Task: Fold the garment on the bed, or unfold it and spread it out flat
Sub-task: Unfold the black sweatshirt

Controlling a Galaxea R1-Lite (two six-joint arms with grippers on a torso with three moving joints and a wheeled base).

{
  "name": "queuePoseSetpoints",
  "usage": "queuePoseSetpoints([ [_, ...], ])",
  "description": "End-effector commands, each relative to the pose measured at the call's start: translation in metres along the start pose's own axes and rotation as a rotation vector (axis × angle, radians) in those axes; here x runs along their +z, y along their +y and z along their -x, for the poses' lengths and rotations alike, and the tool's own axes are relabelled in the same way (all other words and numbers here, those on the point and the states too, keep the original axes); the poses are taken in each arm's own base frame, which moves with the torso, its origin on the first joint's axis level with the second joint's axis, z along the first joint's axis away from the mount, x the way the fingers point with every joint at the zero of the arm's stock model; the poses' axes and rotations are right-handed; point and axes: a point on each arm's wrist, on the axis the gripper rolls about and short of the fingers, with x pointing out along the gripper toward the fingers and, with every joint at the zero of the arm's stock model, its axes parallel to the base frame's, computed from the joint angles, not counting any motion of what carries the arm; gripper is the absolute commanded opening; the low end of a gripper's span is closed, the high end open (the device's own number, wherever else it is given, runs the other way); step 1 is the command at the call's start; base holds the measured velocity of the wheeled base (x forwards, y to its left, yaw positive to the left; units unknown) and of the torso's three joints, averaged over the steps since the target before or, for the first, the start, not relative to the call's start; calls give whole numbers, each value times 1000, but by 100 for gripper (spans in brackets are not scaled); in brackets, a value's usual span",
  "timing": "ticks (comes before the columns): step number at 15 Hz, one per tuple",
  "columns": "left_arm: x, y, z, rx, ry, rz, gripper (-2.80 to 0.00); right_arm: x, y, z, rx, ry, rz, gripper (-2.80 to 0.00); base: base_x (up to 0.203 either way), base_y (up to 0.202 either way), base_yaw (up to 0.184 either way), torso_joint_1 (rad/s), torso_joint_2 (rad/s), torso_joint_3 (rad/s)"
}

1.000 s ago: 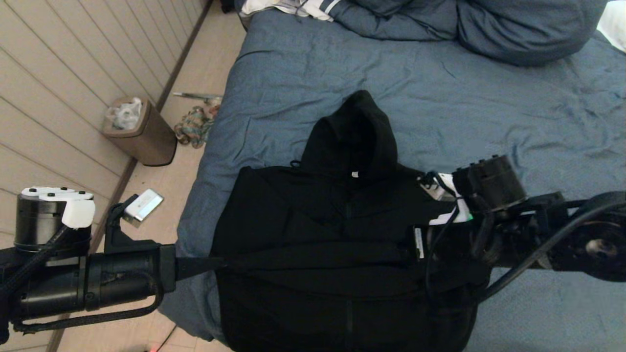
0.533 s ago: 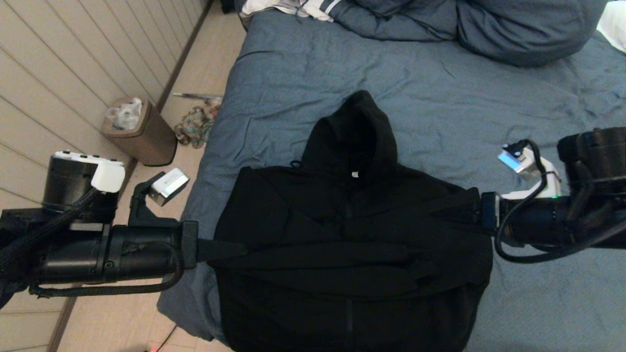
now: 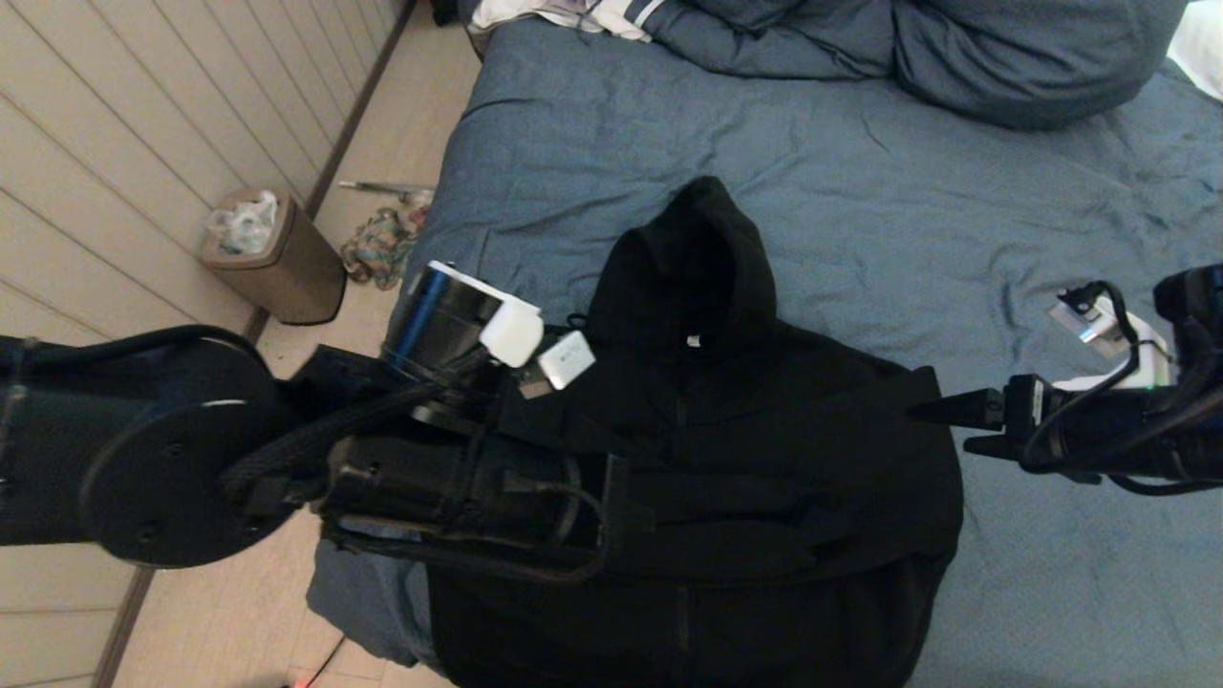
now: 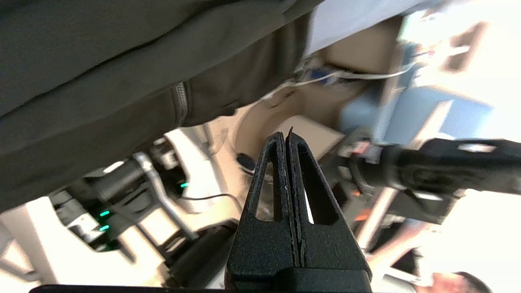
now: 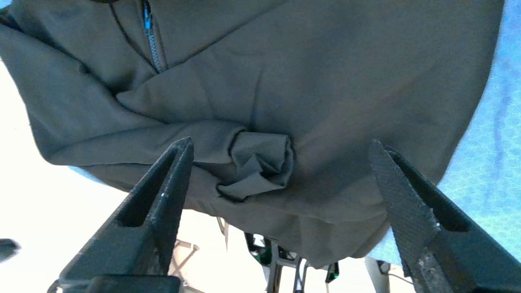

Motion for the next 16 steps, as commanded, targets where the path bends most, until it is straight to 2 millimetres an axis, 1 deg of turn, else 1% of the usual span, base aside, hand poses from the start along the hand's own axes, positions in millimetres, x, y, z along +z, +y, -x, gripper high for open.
queuePoseSetpoints([
  [1,-4,-7,-36,23,52,-18,-280,0,-3,1,-7,-3,-7,-261,0,0,0,0,0,0],
  [2,-2,-10,-37,19,46,-25,-280,0,-4,3,-11,-10,-5,-280,0,0,0,0,0,0],
  [4,0,-15,-47,6,51,-34,-280,3,-9,7,-30,-30,1,-280,0,0,0,0,0,0],
  [7,-5,-24,-78,0,88,-52,-280,12,-24,13,-80,-67,-10,-280,0,0,0,0,0,0],
  [9,-9,-23,-102,55,89,-58,-280,19,-35,12,-107,-79,-30,-280,0,0,0,0,0,0],
  [11,-15,-21,-126,113,89,-60,-280,22,-39,11,-114,-84,-36,-280,0,0,0,0,0,0],
  [12,-18,-22,-137,135,87,-62,-280,22,-40,11,-121,-89,-41,0,0,0,0,0,0,0],
  [13,-19,-24,-146,155,74,-68,-280,22,-41,12,-123,-90,-39,0,0,0,0,0,0,0],
  [14,-19,-26,-152,178,54,-73,0,22,-42,14,-121,-94,-42,0,0,0,0,0,0,0],
  [16,-17,-31,-160,204,9,-77,0,22,-44,12,-100,-83,-47,0,0,0,0,0,0,0],
])
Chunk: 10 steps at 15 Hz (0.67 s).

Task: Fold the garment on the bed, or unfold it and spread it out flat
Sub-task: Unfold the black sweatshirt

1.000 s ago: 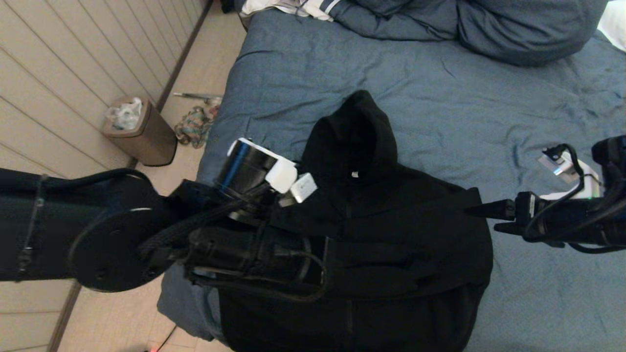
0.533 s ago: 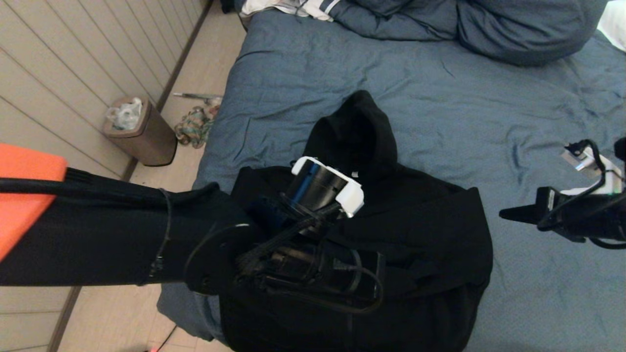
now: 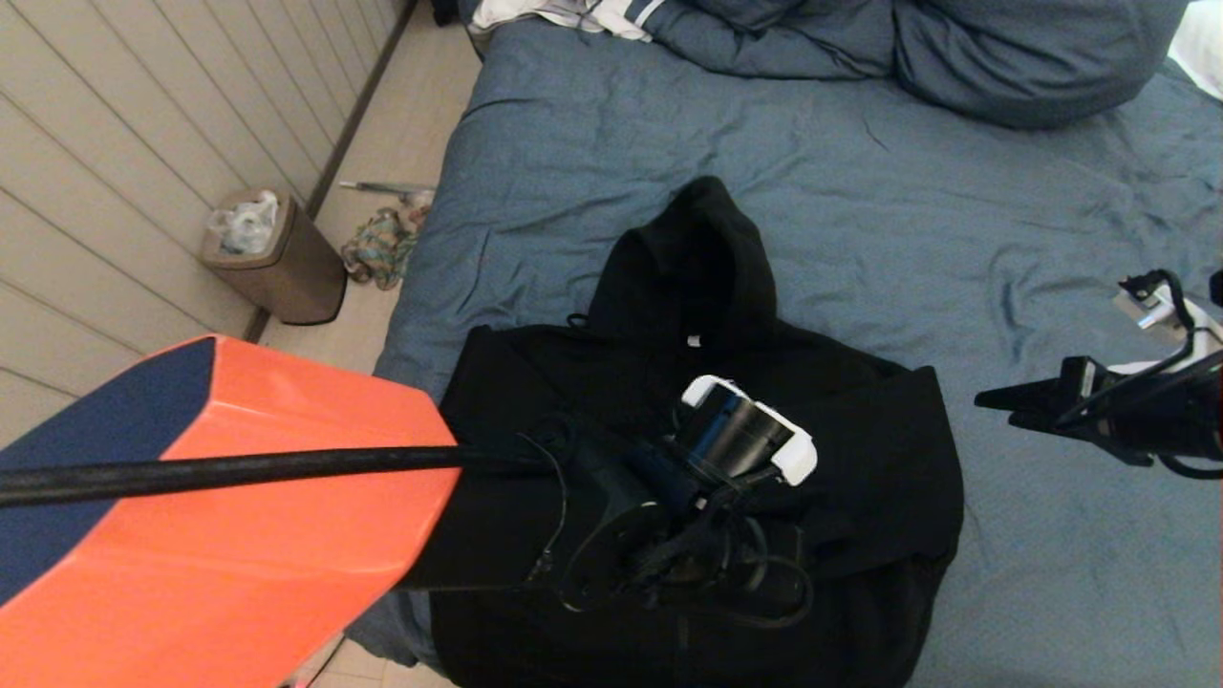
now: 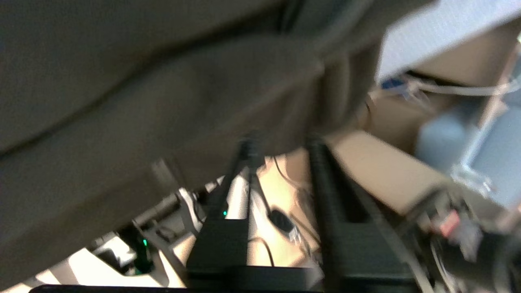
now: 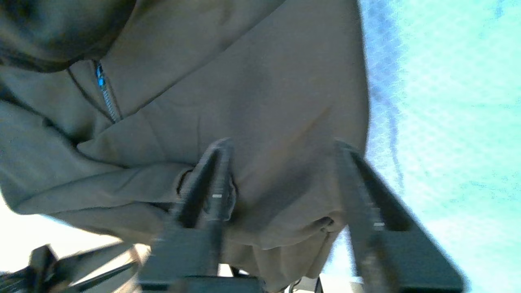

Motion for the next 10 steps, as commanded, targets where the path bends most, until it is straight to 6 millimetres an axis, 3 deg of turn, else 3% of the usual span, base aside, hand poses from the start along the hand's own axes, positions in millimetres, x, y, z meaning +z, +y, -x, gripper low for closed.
queuePoseSetpoints([
  [1,-7,-6,-17,13,-9,-10,0,0,-3,-3,7,10,-11,0,0,0,0,0,0,0],
  [6,-20,-7,-57,117,-116,-91,0,-1,-5,0,33,11,-13,0,0,0,0,0,0,0],
  [10,-28,-3,-67,136,-107,-108,0,-1,-4,0,36,11,-12,0,0,0,0,0,0,0],
])
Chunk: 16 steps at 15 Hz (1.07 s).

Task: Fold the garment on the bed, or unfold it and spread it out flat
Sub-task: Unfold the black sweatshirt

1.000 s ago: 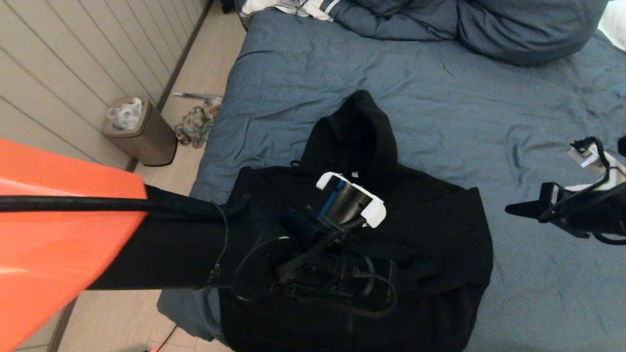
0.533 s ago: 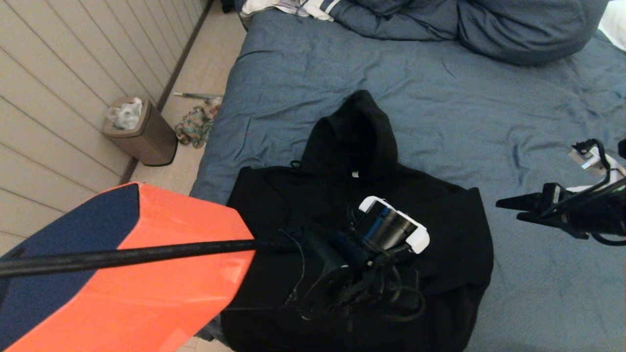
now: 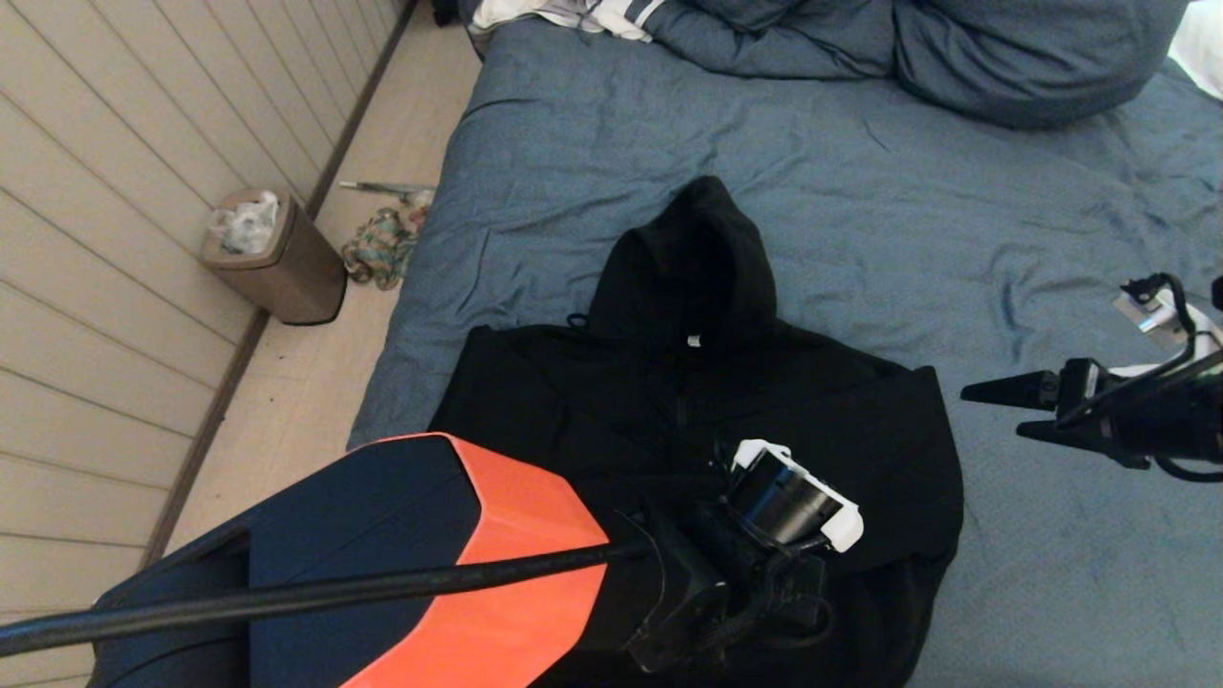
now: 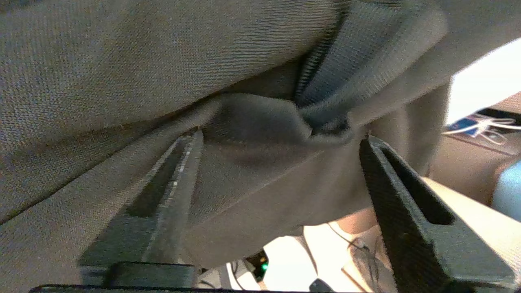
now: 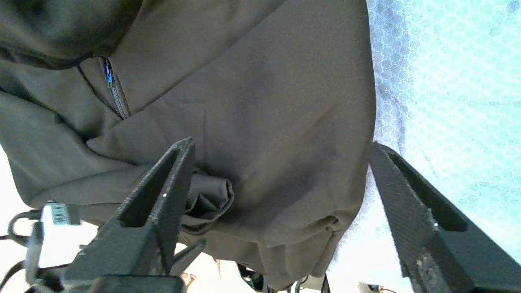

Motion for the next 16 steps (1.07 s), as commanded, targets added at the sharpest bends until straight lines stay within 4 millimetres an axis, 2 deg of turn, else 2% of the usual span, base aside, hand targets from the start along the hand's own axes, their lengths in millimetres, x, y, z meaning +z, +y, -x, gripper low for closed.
queuePoseSetpoints([
  [1,-6,2,-6,13,13,1,-130,0,0,0,4,2,-1,0,0,0,0,0,0,0],
  [2,-6,2,-6,16,13,1,-280,-1,0,0,4,4,-2,0,0,0,0,0,0,0],
  [12,3,3,0,29,-22,21,-280,-1,0,-1,13,8,0,0,0,0,0,0,0,0],
  [15,27,6,26,13,-81,45,-280,-1,0,-2,14,11,-1,0,0,0,0,0,0,0],
  [16,43,9,46,2,-124,62,-280,-1,0,-2,15,12,-1,0,0,0,0,0,0,0],
])
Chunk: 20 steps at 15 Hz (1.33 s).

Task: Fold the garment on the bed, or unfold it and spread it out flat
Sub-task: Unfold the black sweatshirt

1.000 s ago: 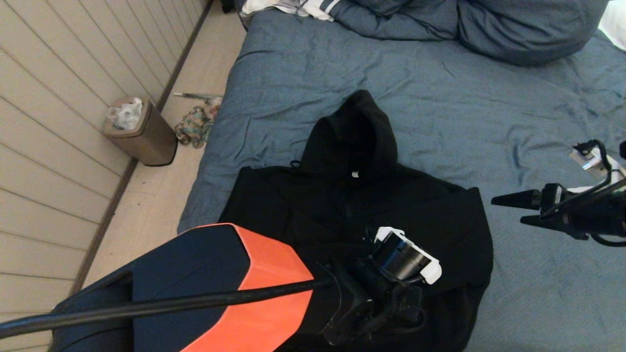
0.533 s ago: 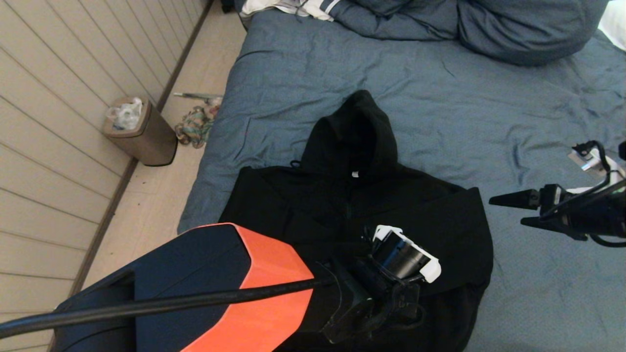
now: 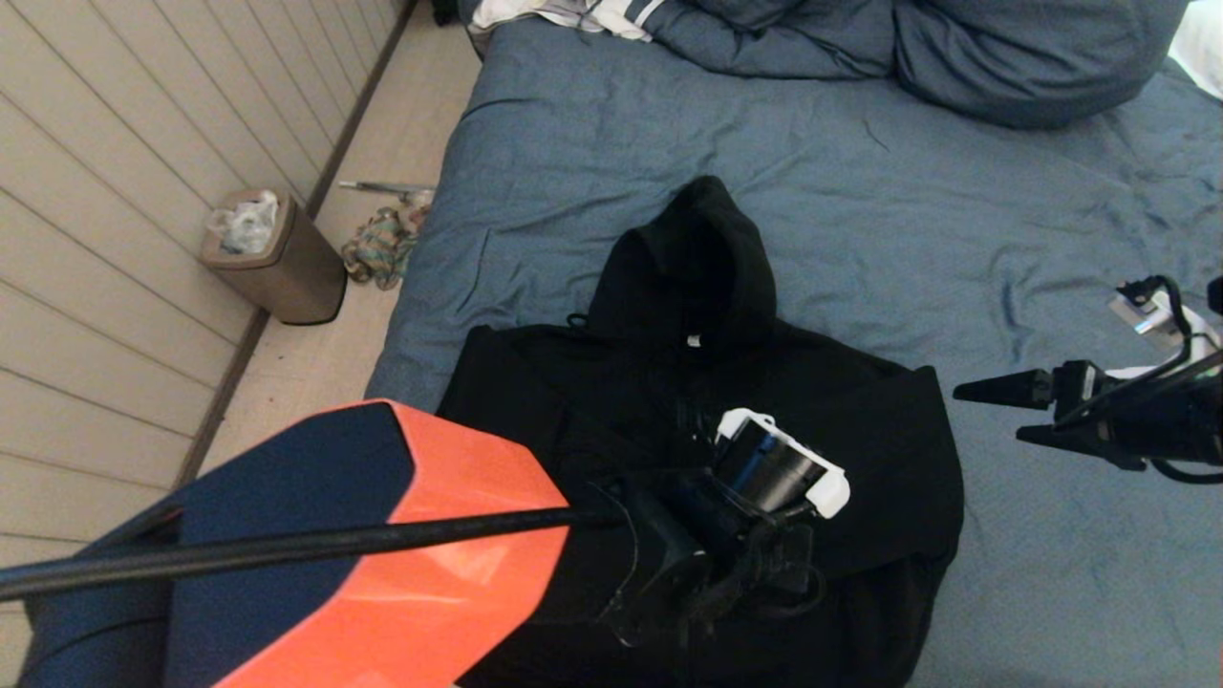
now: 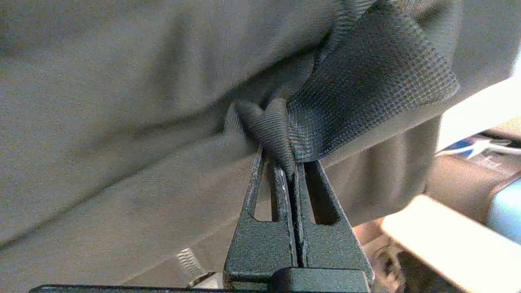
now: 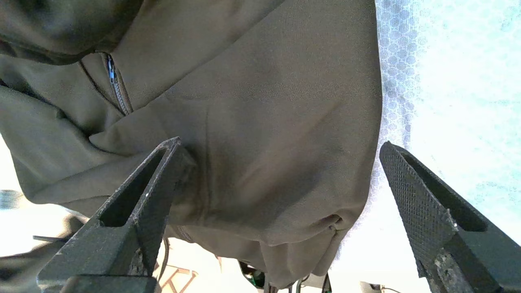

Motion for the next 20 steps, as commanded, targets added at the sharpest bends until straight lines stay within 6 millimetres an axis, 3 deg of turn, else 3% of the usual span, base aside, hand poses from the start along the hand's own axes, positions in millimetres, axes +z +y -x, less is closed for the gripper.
queuePoseSetpoints([
  [1,38,6,42,-23,-100,43,-280,0,0,0,4,2,-1,0,0,0,0,0,0,0],
  [3,67,30,85,-14,-181,88,-280,0,0,0,4,0,-3,0,0,0,0,0,0,0],
  [5,86,69,131,33,-248,140,-280,0,0,0,5,1,-3,0,0,0,0,0,0,0],
  [9,101,198,217,215,-375,312,-280,0,2,2,7,-2,-2,0,0,0,0,0,0,0],
  [11,98,255,260,268,-431,392,-280,-1,1,1,7,2,-5,0,0,0,0,0,0,0],
  [14,82,324,314,343,-495,496,-280,-1,0,0,7,7,-6,0,0,0,0,0,0,0],
  [20,41,419,364,432,-544,649,-280,-3,0,-3,8,17,-6,0,0,0,0,0,0,0],
])
